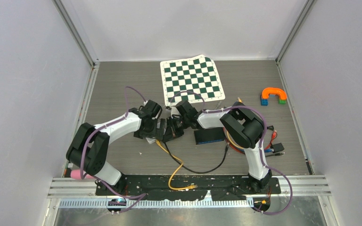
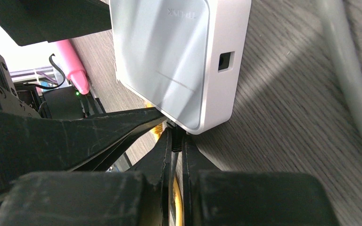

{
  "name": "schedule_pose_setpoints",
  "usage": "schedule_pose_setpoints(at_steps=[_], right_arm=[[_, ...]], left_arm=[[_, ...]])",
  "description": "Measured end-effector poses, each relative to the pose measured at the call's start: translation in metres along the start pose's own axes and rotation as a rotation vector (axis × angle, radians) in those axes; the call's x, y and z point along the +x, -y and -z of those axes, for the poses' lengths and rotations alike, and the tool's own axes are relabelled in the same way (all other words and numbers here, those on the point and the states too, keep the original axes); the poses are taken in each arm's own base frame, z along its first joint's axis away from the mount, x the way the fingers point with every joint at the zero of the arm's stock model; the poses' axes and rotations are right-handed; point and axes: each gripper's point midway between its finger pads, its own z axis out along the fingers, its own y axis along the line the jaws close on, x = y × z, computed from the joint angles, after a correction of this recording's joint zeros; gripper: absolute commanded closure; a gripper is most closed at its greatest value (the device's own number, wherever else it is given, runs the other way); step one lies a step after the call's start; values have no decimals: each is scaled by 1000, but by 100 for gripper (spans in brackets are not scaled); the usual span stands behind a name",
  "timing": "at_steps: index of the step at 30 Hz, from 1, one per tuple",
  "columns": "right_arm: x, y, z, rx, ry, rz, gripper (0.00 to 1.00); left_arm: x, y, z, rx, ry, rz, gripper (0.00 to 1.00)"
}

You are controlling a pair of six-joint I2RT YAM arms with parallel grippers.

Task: Pull the plug from the switch port
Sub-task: Pull the connector from the switch port.

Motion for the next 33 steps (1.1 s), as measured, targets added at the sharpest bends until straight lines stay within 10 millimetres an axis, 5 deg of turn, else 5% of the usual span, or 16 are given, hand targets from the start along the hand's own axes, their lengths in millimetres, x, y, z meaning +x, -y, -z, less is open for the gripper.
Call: schedule_pose_setpoints(at_steps=[22, 28, 33], right_arm=[[-2, 1, 3, 7, 23, 50, 95], [-5, 1, 3, 17, 35, 16, 66], [-12, -2, 2, 10, 73, -73, 57]], left_arm=[[3, -2, -1, 52, 36, 113, 10], [4, -3, 0, 70, 61, 121, 12], [2, -8, -1, 61, 67, 136, 14]])
